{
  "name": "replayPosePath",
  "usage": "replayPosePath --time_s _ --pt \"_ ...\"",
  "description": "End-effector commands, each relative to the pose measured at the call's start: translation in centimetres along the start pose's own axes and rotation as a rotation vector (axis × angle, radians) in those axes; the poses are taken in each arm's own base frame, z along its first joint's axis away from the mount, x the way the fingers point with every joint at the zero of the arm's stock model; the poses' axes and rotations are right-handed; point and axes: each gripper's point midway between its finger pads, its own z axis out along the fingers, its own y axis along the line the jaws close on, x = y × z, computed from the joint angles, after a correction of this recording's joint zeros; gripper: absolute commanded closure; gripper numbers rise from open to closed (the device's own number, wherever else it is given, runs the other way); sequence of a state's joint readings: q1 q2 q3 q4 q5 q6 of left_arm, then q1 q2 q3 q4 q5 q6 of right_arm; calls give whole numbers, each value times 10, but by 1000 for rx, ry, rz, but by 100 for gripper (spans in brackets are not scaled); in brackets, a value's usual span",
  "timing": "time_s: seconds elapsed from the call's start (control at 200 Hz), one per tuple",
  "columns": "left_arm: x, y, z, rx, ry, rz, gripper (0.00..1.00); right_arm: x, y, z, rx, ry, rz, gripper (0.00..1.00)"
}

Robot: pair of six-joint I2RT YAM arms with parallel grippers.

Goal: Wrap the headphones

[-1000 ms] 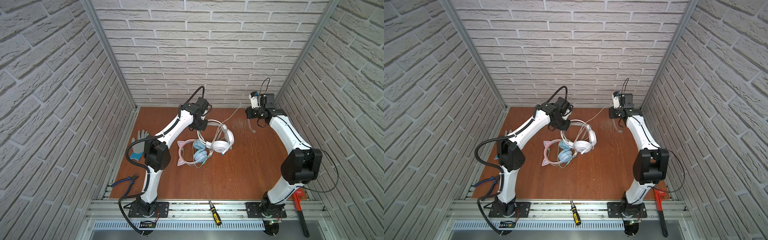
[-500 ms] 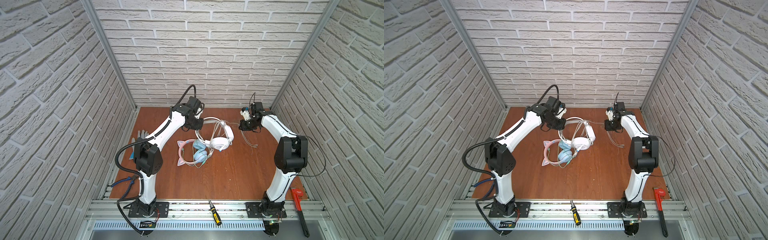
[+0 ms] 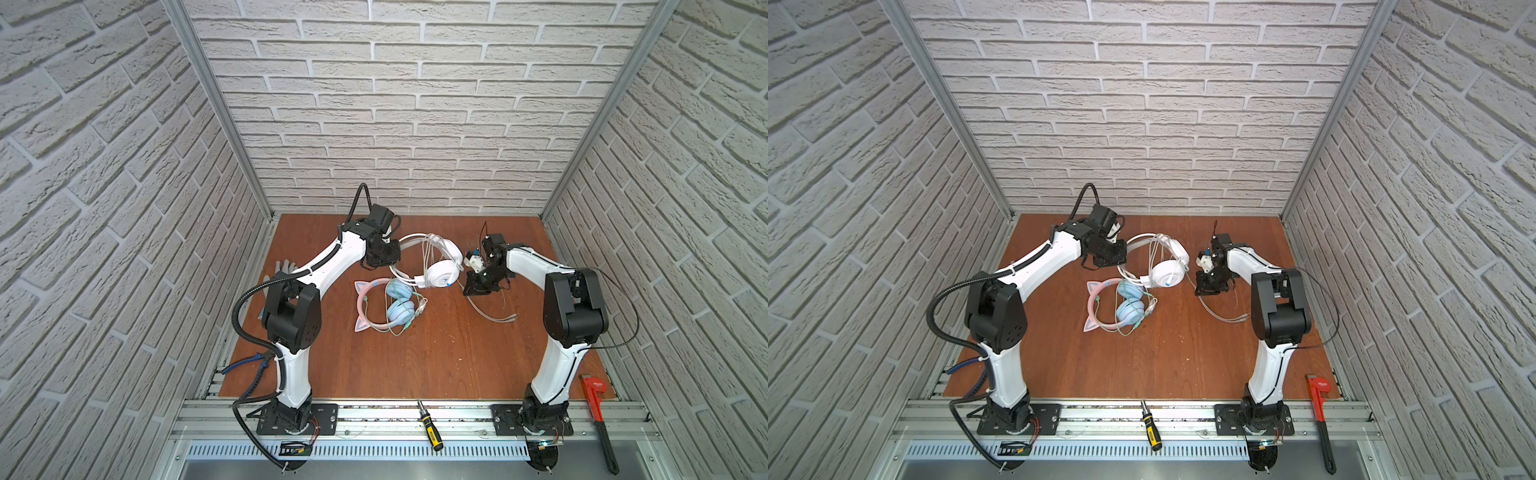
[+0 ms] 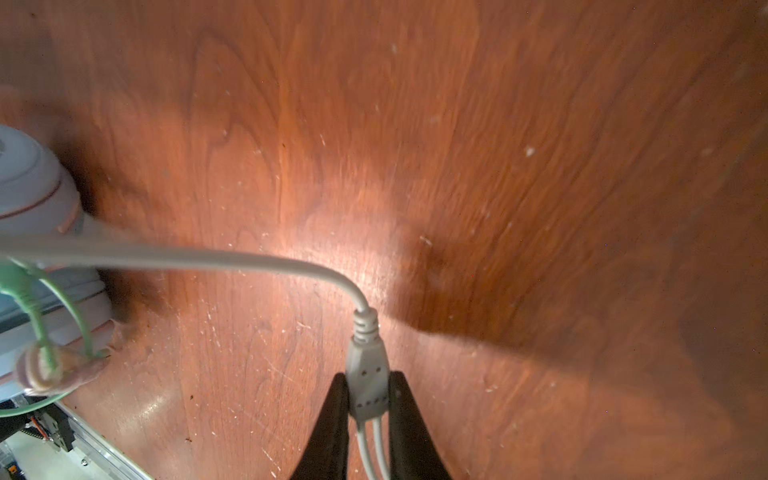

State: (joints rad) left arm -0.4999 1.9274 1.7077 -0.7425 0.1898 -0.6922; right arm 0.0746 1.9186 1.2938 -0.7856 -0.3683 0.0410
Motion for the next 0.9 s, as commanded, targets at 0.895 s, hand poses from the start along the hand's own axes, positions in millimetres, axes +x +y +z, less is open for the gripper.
replayPosePath --time_s 0.895 --pt "-68 -13 -3 8 -157 -43 100 68 -16 8 154 69 76 66"
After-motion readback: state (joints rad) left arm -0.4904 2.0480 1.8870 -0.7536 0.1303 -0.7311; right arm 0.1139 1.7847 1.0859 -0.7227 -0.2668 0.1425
